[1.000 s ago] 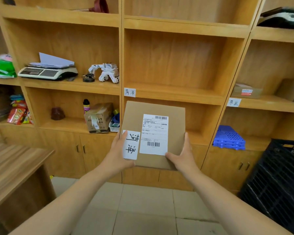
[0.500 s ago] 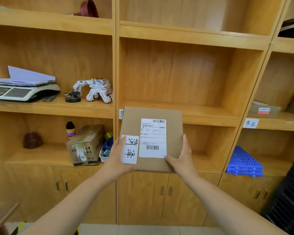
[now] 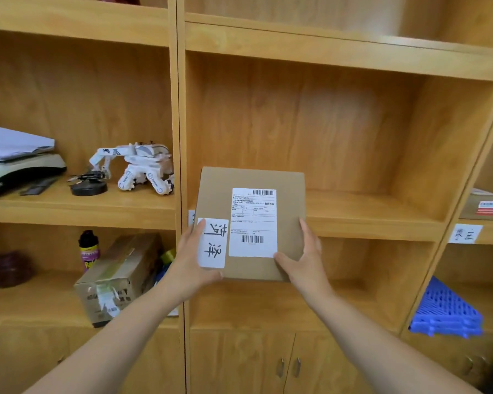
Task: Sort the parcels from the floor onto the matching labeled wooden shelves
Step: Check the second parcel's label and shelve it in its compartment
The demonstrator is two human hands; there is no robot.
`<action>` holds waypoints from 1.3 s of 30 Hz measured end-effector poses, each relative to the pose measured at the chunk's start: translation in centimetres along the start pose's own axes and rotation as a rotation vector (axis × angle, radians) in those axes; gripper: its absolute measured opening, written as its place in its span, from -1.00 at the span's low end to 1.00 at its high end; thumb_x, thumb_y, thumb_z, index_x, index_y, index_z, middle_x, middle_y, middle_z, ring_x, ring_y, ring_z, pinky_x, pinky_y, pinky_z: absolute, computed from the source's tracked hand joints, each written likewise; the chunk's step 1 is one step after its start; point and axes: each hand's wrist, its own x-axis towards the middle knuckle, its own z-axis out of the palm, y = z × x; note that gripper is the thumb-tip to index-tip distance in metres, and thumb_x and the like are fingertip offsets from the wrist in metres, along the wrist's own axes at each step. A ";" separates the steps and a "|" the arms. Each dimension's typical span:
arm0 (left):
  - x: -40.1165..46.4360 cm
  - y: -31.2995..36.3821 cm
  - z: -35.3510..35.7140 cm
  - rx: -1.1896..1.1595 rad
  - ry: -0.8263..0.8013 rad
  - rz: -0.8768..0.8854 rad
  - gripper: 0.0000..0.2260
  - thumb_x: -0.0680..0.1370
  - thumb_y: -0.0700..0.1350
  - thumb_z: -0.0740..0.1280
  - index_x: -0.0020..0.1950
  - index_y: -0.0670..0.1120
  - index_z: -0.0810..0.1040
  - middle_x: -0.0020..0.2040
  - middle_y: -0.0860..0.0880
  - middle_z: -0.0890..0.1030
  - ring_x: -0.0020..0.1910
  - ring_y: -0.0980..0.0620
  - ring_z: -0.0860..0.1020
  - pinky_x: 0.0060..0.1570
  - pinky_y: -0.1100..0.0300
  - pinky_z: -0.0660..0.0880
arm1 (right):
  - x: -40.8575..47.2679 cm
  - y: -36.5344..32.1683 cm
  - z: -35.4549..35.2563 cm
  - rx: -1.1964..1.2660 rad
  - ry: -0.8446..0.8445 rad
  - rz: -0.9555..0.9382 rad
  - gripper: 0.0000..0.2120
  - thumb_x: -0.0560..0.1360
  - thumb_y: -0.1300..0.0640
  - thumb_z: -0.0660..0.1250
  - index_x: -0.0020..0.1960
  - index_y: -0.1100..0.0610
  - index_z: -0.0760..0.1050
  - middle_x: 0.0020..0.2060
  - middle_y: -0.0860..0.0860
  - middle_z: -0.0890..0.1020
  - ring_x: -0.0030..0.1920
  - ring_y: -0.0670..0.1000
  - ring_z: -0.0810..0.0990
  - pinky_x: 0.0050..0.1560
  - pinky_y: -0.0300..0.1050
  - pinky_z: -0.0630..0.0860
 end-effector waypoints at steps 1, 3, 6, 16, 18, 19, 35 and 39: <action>1.2 0.1 0.0 0.007 0.011 0.005 0.05 0.19 -0.09 0.52 0.52 0.00 -0.05 0.50 -0.03 0.00 0.47 0.07 -0.02 0.37 0.21 0.07 | 1.4 0.2 0.2 0.009 0.001 -0.010 -0.18 0.38 0.24 0.42 0.50 -0.08 0.08 0.41 0.05 0.21 0.37 -0.05 0.26 0.37 -0.24 0.16; 3.7 0.2 0.0 0.021 0.044 0.021 0.03 0.18 -0.07 0.48 0.51 0.01 -0.04 0.49 -0.06 0.00 0.48 0.04 -0.03 0.34 0.25 0.08 | 4.4 0.5 0.5 0.020 0.007 -0.047 -0.19 0.37 0.23 0.43 0.48 -0.10 0.12 0.40 0.03 0.23 0.34 -0.07 0.28 0.34 -0.25 0.18; 7.6 0.7 -0.2 0.035 0.091 0.025 0.01 0.25 -0.16 0.54 0.52 0.01 -0.03 0.48 -0.07 0.01 0.46 0.04 0.05 0.27 0.32 0.11 | 9.0 0.5 0.9 0.047 0.007 -0.097 -0.22 0.37 0.23 0.43 0.47 -0.10 0.15 0.37 -0.02 0.25 0.27 -0.14 0.29 0.26 -0.30 0.17; 18.0 1.4 0.1 0.149 0.288 0.040 -0.18 0.32 -0.21 0.50 0.46 0.07 0.16 0.48 0.03 0.01 0.40 0.04 0.14 0.13 0.36 0.41 | 22.2 1.7 2.5 0.054 -0.067 -0.197 -0.26 0.40 0.18 0.41 0.48 -0.07 0.16 0.44 0.04 0.19 0.34 -0.11 0.27 0.23 -0.36 0.13; 19.1 1.1 0.3 0.177 0.281 0.044 -0.29 0.37 -0.21 0.47 0.43 0.05 0.22 0.48 0.03 0.04 0.30 0.12 0.20 -0.16 0.59 0.37 | 23.6 2.3 3.2 0.043 -0.086 -0.197 -0.29 0.42 0.16 0.39 0.48 -0.06 0.16 0.47 0.04 0.14 0.45 -0.06 0.19 0.26 -0.35 0.11; 19.6 0.9 0.4 0.181 0.266 0.038 -0.32 0.39 -0.22 0.45 0.42 0.04 0.24 0.48 0.04 0.04 0.25 0.14 0.21 -0.23 0.59 0.38 | 24.1 2.7 3.6 0.038 -0.088 -0.191 -0.30 0.42 0.15 0.38 0.48 -0.05 0.17 0.48 0.05 0.12 0.47 -0.05 0.16 0.27 -0.35 0.10; 24.6 -3.8 -0.6 0.229 0.141 0.060 -0.50 0.54 -0.10 0.28 0.46 -0.02 0.23 0.55 0.09 -0.17 0.44 0.16 0.08 0.26 0.32 0.27 | 28.4 4.6 7.8 -0.107 -0.110 -0.084 -0.46 0.40 0.01 0.42 0.34 -0.02 0.37 0.44 0.11 0.17 0.47 0.03 0.20 0.26 -0.27 0.19; 25.4 -5.0 -0.8 0.612 0.108 0.097 -0.54 0.60 0.03 0.09 0.48 -0.06 0.16 0.56 -0.04 -0.01 0.52 -0.03 -0.06 0.45 0.07 0.01 | 29.1 4.4 8.3 -0.152 -0.096 -0.053 -0.50 0.42 -0.06 0.39 0.32 0.00 0.41 0.36 0.09 0.32 0.30 0.04 0.43 0.20 -0.23 0.27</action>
